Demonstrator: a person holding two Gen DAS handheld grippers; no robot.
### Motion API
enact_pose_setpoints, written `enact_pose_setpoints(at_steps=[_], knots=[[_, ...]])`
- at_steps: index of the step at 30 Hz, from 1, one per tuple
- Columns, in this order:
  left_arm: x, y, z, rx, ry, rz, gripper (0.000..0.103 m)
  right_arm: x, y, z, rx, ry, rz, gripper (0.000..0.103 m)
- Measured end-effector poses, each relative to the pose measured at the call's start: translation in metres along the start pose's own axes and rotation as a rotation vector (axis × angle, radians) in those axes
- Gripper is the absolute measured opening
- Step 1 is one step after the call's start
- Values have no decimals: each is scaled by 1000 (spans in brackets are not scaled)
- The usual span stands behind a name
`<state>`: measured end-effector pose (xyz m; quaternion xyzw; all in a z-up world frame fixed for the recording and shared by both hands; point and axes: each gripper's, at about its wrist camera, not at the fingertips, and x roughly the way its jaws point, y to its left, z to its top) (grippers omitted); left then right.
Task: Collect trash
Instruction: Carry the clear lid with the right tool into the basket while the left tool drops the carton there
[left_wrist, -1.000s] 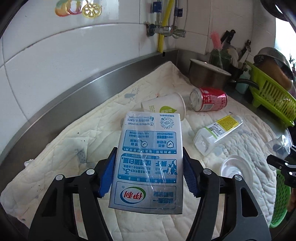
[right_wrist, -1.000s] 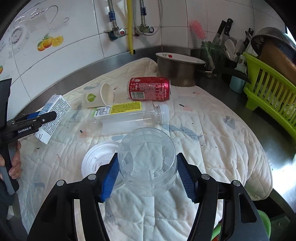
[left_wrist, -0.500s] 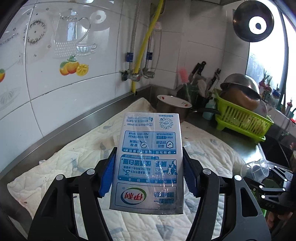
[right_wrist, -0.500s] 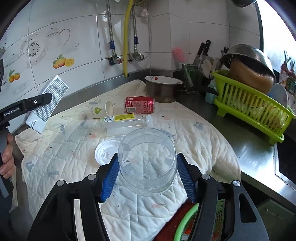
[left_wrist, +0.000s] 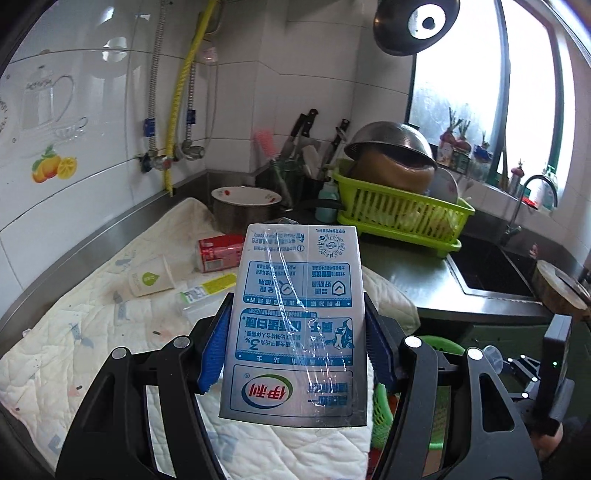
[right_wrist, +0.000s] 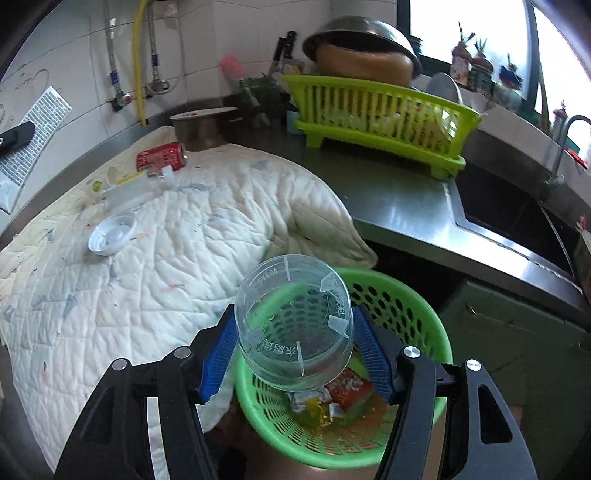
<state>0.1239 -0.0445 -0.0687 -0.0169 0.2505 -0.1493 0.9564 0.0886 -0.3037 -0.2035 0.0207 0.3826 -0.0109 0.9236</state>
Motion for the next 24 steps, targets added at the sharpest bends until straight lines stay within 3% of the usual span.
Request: enact_pose_setpoints(at_steps=[5,7,16,24], knots=[[10,-34,-4,42,20,-68,63,10,-38,-20,69,46,-62,63],[14,-46,-4,57,27,-89,63,13,-49,-25,98,59,-60,68],[35,-90,-10,98,82,-203,63,-13,-62,-29,143,4,-80,78],[61,-132,-21,140,149,-292,63,-44,-75,-31,179,-60,-105,80]])
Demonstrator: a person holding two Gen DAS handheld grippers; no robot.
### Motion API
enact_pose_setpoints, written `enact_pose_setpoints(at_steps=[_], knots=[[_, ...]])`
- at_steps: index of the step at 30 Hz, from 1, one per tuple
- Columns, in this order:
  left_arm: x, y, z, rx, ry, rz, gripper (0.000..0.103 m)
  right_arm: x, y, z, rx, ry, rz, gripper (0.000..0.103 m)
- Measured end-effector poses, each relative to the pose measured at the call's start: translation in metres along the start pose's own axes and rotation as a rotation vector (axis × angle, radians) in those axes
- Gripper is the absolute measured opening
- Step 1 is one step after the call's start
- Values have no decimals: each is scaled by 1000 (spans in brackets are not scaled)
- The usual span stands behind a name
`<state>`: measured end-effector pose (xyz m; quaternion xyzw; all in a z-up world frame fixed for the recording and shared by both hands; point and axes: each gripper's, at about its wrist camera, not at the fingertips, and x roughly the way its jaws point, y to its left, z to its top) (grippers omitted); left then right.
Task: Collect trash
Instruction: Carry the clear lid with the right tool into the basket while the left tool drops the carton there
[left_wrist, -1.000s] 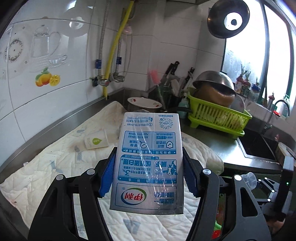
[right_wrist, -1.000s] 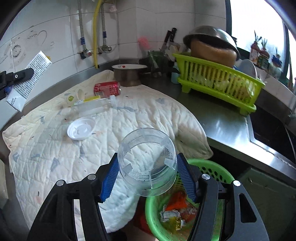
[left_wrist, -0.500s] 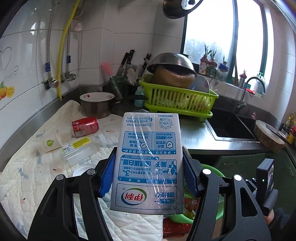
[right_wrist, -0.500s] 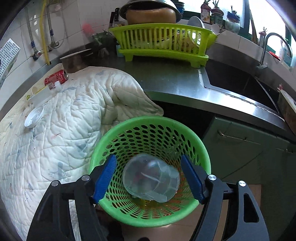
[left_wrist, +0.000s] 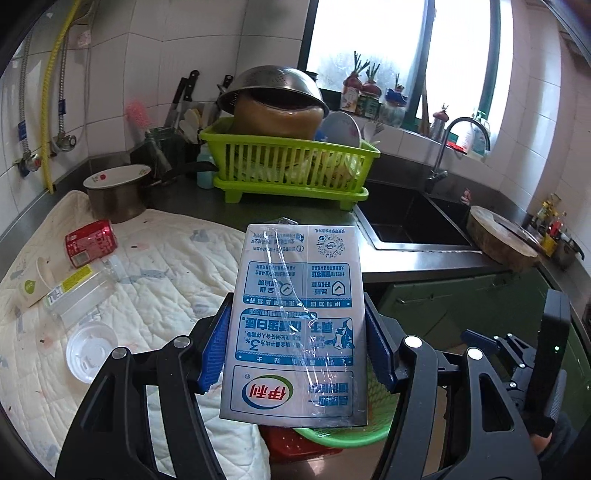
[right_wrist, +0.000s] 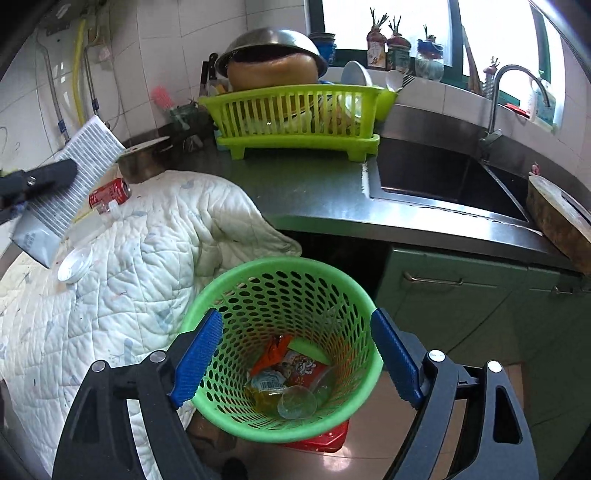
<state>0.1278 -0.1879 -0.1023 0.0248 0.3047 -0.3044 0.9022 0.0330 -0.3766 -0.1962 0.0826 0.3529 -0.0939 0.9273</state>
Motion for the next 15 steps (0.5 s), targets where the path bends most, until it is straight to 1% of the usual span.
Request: enact_pose_setpoints(at_steps=[4,7,8,9,10,15], knots=[[18,-11,-1,-2,33,-48,65,-9,-8,-1,15,-12,-18,80],[29,-18,-3,-1,52,-68,65,-13,-13,-3,25,-17,-30,80],[31,-20,-4,-5,57,-79,66,-14,-15,-3,30,-15,-30,80],[32,-21,-5,-11,58,-93,71,-14,-16,-3,34,-15,-29,80],[33,-22,-6,-14,56,-102,73,-15,-17,-4,35,-18,-32,80],[27,-22,-9,-14,48,-103,74,-15,-17,-4,38,-20,-29,80]])
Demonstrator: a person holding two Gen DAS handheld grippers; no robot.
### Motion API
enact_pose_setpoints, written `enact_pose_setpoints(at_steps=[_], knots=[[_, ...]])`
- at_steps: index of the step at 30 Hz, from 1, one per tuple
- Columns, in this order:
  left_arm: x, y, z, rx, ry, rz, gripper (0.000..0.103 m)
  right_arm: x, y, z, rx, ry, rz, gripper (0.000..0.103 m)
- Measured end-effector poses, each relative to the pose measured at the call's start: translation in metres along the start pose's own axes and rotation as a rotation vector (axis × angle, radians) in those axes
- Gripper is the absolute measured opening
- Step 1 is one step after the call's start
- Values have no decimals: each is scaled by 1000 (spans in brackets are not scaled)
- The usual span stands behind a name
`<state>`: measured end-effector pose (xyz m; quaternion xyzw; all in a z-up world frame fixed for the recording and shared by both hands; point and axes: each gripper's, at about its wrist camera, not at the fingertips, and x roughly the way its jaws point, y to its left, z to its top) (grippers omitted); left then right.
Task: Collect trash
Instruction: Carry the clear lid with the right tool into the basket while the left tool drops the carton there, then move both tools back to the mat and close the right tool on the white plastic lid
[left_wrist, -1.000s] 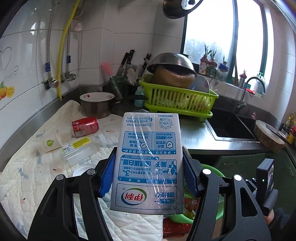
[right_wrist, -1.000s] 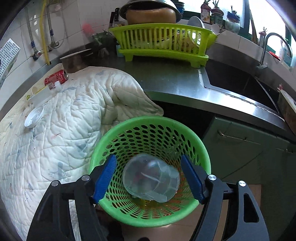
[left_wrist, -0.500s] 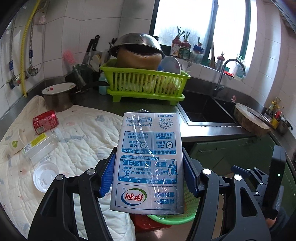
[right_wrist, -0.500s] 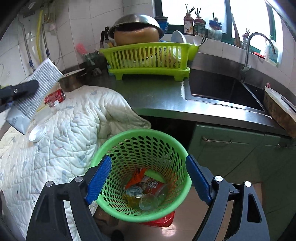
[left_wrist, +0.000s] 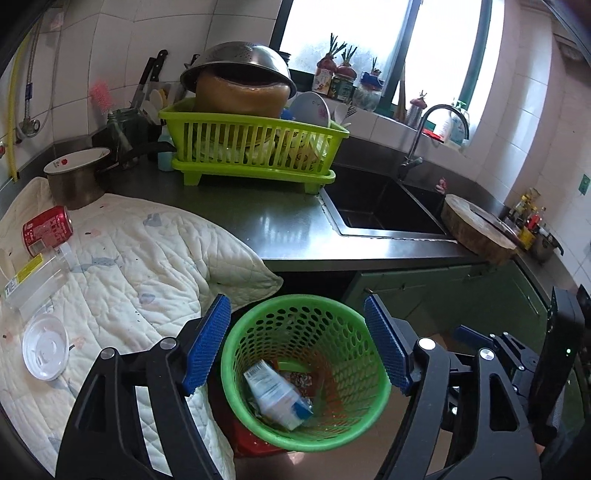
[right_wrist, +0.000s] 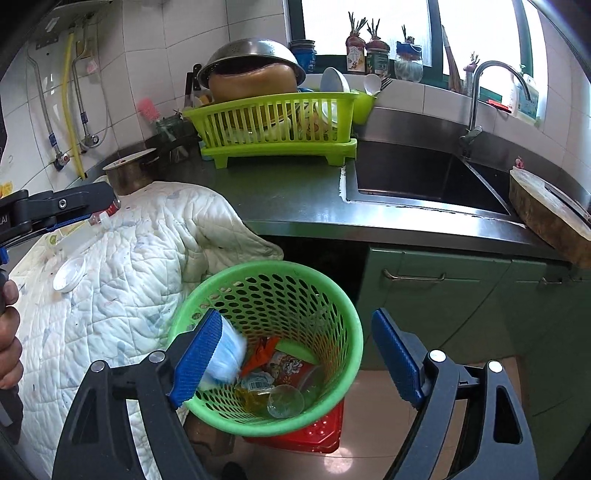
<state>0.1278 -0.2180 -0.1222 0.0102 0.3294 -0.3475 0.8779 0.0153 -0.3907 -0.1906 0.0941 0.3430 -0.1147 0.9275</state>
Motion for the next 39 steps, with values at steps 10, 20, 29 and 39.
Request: enact_pose_setpoints(at_steps=[10,20,29,39], knots=[[-34,25,1,-19,-43,85,74,-3,23,7,-42,-20,41,82],[-69,61,2,-72,-90,195,77,0,57,22,-103,-31,107,85],[-109,111,-11,-156,-129,327,81,10,111,35,-201,-20,218,86],[-162,182,-32,-263,-163,506,82,33,194,36,-334,36,369,86]])
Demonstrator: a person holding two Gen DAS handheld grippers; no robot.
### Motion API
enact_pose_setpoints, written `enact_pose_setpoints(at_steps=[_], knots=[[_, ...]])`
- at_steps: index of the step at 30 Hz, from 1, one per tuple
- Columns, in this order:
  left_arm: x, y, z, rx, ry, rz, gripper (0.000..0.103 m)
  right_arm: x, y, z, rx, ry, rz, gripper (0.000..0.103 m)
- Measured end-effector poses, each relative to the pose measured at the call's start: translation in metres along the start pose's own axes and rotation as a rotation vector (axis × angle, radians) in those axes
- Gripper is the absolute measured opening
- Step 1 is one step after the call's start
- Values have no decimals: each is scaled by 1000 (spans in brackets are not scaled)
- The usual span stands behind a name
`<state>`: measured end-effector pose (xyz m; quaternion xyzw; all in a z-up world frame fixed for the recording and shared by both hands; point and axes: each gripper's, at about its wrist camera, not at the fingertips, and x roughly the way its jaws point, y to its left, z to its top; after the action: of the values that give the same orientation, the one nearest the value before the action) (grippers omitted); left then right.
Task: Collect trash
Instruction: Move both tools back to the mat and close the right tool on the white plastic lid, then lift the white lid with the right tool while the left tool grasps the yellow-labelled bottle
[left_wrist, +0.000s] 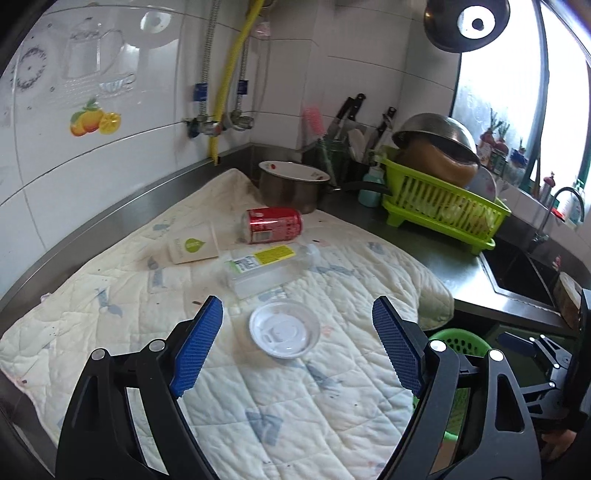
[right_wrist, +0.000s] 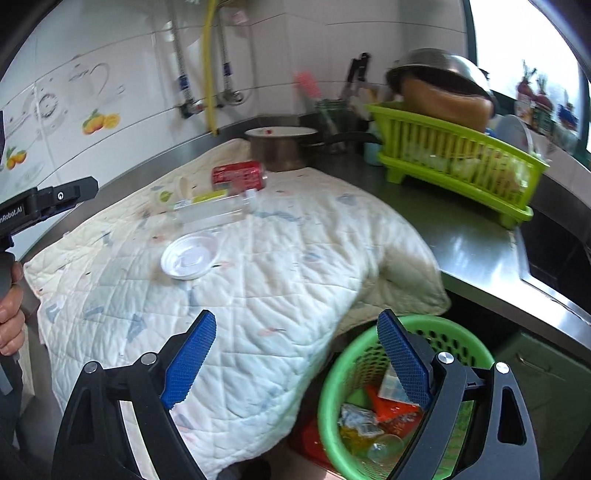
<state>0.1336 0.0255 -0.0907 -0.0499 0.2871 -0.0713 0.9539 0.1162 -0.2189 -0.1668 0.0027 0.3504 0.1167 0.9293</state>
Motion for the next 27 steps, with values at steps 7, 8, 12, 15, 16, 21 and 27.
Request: enact_pose_setpoints(at_steps=[7,8,12,15,16,21,27], knots=[[-4,47,0,-73,-14,82,82,41,43,19,-63,36,96,82],[-5,50,0,-77,-16,87,82,48,48,23,-63,44,115,81],[-2,66,-2,-100,-16,111,82,82,64,34,-57,91,172,68],[2,76,-4,-112,-11,126,82,108,72,42,-43,128,197,58],[3,80,-4,-116,-9,130,82,117,74,44,-36,139,208,56],[9,95,-4,-123,-10,143,81,153,80,52,-13,187,213,42],[16,104,-3,-118,-13,140,79,188,85,59,-4,228,192,29]])
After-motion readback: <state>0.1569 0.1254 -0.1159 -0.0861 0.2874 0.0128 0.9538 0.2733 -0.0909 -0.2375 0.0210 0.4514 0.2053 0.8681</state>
